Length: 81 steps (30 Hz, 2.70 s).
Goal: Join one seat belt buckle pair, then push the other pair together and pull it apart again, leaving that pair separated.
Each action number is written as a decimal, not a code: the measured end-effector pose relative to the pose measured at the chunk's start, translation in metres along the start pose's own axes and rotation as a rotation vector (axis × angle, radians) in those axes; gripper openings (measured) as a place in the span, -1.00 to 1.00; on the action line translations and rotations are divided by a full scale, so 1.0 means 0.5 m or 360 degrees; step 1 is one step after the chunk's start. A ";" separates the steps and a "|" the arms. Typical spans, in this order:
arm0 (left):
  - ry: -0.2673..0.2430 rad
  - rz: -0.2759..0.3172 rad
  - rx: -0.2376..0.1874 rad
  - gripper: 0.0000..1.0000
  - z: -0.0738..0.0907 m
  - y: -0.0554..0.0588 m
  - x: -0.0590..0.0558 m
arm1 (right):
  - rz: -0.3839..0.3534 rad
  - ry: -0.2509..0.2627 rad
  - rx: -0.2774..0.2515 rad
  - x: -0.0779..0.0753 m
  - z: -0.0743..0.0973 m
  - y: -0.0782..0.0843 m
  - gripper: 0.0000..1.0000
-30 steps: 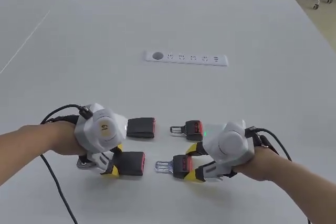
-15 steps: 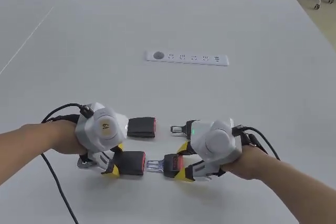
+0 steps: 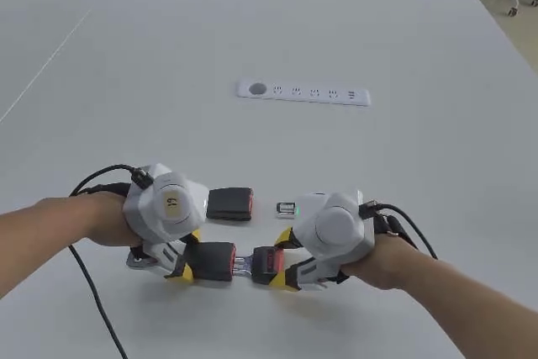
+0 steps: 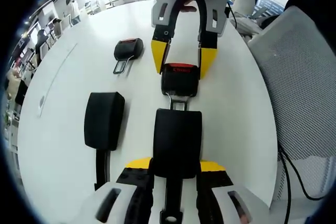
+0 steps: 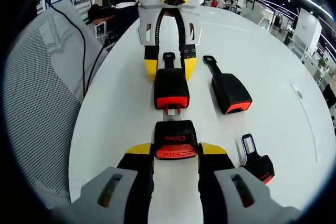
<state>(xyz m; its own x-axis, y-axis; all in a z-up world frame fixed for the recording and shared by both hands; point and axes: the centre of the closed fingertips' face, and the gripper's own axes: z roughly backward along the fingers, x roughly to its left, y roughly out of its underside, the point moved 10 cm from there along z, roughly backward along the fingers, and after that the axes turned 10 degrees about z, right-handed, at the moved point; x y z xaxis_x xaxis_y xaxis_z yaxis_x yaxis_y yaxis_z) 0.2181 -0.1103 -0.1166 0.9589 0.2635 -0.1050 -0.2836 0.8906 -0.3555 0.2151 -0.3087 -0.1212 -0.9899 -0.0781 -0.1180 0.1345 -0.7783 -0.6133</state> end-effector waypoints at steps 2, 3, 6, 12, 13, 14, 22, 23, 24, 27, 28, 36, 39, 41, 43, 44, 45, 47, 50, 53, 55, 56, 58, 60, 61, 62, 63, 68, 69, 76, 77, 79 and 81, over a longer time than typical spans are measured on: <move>0.0000 -0.0002 0.0001 -0.38 0.000 -0.001 -0.001 | 0.0004 0.0001 -0.0002 0.000 -0.003 -0.003 -0.40; -0.0001 0.0000 -0.0001 -0.38 0.001 0.000 -0.001 | 0.0006 0.0000 0.0009 0.000 -0.005 -0.002 -0.40; -0.0003 0.0005 -0.0008 -0.38 0.001 0.001 -0.002 | 0.0007 0.0009 0.0003 0.000 -0.006 -0.003 -0.40; -0.0005 0.0002 -0.0026 -0.38 0.001 0.004 -0.002 | 0.0009 0.0010 0.0002 0.001 -0.008 -0.002 -0.41; -0.0003 -0.0006 -0.0024 -0.39 0.001 0.004 -0.002 | 0.0016 0.0011 0.0003 0.001 -0.007 -0.002 -0.41; 0.0000 -0.0012 -0.0020 -0.39 0.000 0.004 0.000 | 0.0022 0.0012 0.0005 0.001 -0.008 -0.002 -0.41; -0.0010 -0.0003 -0.0048 -0.39 0.000 0.004 -0.003 | 0.0007 0.0016 0.0000 0.002 -0.008 -0.002 -0.42; -0.0012 -0.0004 -0.0048 -0.39 0.000 0.004 -0.003 | 0.0006 0.0017 0.0000 0.002 -0.008 -0.002 -0.42; -0.0012 -0.0004 -0.0047 -0.39 0.000 0.002 -0.005 | 0.0003 0.0020 0.0000 0.002 -0.008 -0.002 -0.43; -0.0012 -0.0008 -0.0054 -0.39 0.000 0.003 -0.004 | -0.0006 0.0024 0.0003 0.002 -0.008 -0.003 -0.43; -0.0014 -0.0006 -0.0058 -0.40 -0.001 0.004 -0.004 | -0.0008 0.0025 0.0006 0.002 -0.008 -0.003 -0.43; -0.0016 -0.0014 -0.0057 -0.40 -0.002 0.003 -0.001 | -0.0022 0.0022 0.0016 0.003 -0.007 -0.008 -0.44; -0.0013 -0.0020 -0.0060 -0.40 -0.001 0.004 -0.002 | -0.0023 0.0018 0.0021 0.000 -0.009 -0.008 -0.44; -0.0011 -0.0024 -0.0063 -0.40 0.000 0.004 -0.002 | -0.0019 0.0013 0.0025 -0.001 -0.009 -0.009 -0.44; -0.0010 -0.0026 -0.0062 -0.40 0.000 0.003 -0.002 | -0.0015 0.0010 0.0026 -0.001 -0.009 -0.009 -0.44; -0.0010 -0.0028 -0.0059 -0.40 0.000 0.003 -0.002 | -0.0014 0.0007 0.0028 -0.002 -0.009 -0.010 -0.44; -0.0009 -0.0030 -0.0057 -0.40 0.000 0.002 -0.003 | -0.0011 0.0006 0.0030 -0.001 -0.009 -0.011 -0.44; -0.0007 -0.0038 -0.0052 -0.40 0.000 0.001 -0.003 | -0.0004 0.0001 0.0032 -0.002 -0.010 -0.012 -0.45; -0.0008 -0.0038 -0.0048 -0.40 0.000 0.002 -0.003 | -0.0008 -0.0002 0.0038 -0.001 -0.011 -0.014 -0.45; -0.0011 -0.0037 -0.0048 -0.40 0.000 0.002 -0.004 | -0.0015 0.0000 0.0040 0.001 -0.013 -0.017 -0.45; -0.0012 -0.0038 -0.0047 -0.40 0.000 0.002 -0.004 | -0.0024 0.0001 0.0031 0.002 -0.016 -0.022 -0.45; -0.0011 -0.0040 -0.0046 -0.40 0.000 0.002 -0.004 | -0.0022 0.0002 0.0029 0.002 -0.019 -0.024 -0.45; -0.0012 -0.0040 -0.0045 -0.40 0.000 0.002 -0.003 | -0.0026 0.0002 0.0030 0.002 -0.019 -0.028 -0.45; -0.0012 -0.0040 -0.0046 -0.40 -0.001 0.003 0.000 | -0.0025 0.0000 0.0032 0.002 -0.018 -0.029 -0.45; -0.0011 -0.0038 -0.0047 -0.40 -0.001 0.004 0.000 | -0.0028 -0.0001 0.0031 0.002 -0.018 -0.029 -0.45; -0.0010 -0.0036 -0.0049 -0.40 -0.001 0.004 0.001 | -0.0031 -0.0001 0.0033 0.001 -0.019 -0.028 -0.45; -0.0009 -0.0032 -0.0052 -0.40 -0.001 0.005 0.001 | -0.0034 0.0000 0.0034 0.001 -0.019 -0.028 -0.45; -0.0007 -0.0033 -0.0049 -0.40 -0.002 0.002 0.002 | -0.0043 0.0002 0.0037 0.000 -0.023 -0.034 -0.45; -0.0008 -0.0034 -0.0048 -0.40 -0.002 0.001 0.001 | -0.0040 0.0002 0.0036 -0.002 -0.025 -0.035 -0.45; -0.0016 -0.0034 -0.0038 -0.40 -0.002 -0.002 -0.001 | -0.0004 0.0005 0.0046 -0.005 -0.024 -0.034 -0.44; -0.0017 -0.0033 -0.0037 -0.40 -0.002 -0.002 -0.002 | -0.0004 0.0005 0.0045 -0.005 -0.023 -0.035 -0.44; -0.0017 -0.0036 -0.0033 -0.40 -0.002 -0.002 -0.002 | -0.0015 0.0002 0.0053 -0.003 -0.023 -0.034 -0.44; -0.0017 -0.0037 -0.0028 -0.39 -0.002 -0.003 -0.003 | -0.0017 0.0005 0.0057 -0.002 -0.022 -0.034 -0.43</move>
<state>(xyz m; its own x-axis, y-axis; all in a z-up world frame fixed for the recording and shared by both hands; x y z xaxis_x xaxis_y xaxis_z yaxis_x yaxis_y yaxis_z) 0.2171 -0.1122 -0.1167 0.9652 0.2466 -0.0868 -0.2610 0.8898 -0.3743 0.2142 -0.2885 -0.1190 -0.9911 -0.0678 -0.1142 0.1223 -0.8008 -0.5863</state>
